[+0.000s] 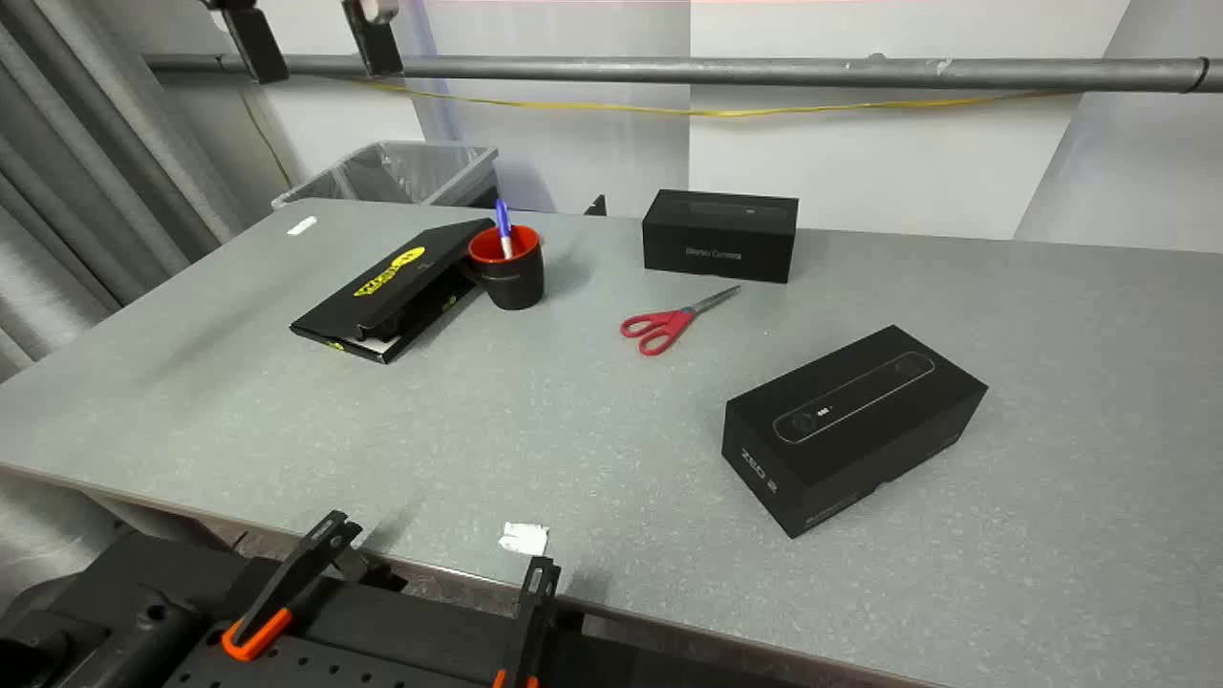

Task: Remove the marker from the mug cup and place it on the table

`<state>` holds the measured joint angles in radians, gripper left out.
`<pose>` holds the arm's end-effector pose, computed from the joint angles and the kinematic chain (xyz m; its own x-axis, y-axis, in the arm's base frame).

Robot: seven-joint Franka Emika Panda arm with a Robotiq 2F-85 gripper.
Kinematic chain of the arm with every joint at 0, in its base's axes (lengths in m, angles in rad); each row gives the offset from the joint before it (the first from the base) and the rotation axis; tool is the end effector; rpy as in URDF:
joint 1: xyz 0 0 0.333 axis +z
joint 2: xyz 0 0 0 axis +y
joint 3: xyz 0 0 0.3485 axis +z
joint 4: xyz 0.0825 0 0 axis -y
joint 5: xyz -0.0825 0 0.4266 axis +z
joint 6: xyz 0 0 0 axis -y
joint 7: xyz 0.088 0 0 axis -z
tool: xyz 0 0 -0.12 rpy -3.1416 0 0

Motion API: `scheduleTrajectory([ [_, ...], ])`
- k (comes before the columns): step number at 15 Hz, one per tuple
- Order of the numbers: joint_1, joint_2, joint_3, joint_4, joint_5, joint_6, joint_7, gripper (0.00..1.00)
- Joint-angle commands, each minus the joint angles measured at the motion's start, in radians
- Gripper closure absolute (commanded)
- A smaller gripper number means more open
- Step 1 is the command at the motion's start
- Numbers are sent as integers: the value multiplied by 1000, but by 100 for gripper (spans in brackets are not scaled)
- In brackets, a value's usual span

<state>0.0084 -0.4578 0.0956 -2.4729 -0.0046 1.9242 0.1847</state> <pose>0.4153 0.0436 0.4449 0.9923 -0.0928 -0.0825 -0.0878 -0.9942 0.0626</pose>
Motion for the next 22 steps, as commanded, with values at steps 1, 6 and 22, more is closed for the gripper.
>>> scheduleTrajectory([
  [1,5,1,-5,1,-2,-2,2,0],
  [6,5,1,-5,1,-2,-2,2,0],
  [22,14,445,-26,236,-65,351,-49,0],
])
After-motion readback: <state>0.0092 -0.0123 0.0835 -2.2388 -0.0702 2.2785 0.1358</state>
